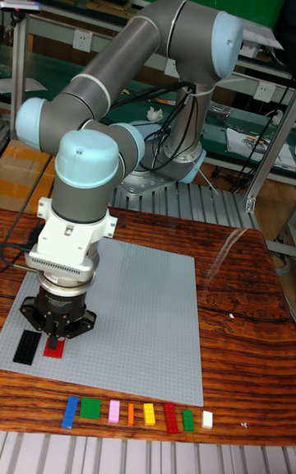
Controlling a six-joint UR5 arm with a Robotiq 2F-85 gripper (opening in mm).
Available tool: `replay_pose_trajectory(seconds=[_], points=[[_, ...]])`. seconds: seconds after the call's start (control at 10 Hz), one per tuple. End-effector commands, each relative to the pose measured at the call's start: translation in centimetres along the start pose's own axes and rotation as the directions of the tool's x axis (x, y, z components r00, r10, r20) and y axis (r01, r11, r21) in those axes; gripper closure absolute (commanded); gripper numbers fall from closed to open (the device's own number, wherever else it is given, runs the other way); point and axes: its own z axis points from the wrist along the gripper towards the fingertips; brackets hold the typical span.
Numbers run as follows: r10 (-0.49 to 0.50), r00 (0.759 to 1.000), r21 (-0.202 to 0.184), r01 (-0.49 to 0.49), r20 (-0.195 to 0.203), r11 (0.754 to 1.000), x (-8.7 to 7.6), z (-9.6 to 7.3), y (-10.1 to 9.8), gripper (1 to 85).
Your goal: Build with small Lego blocks
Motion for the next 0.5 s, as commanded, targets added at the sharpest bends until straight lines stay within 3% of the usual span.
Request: replay_pose_trajectory(seconds=[0.0, 0.4], points=[[-0.016, 1.000, 0.002, 0.016, -0.013, 1.000, 0.28, -0.15, -0.26, 68.0], [0.006, 1.000, 0.000, -0.006, -0.019, 1.000, 0.42, -0.34, -0.22, 68.0]])
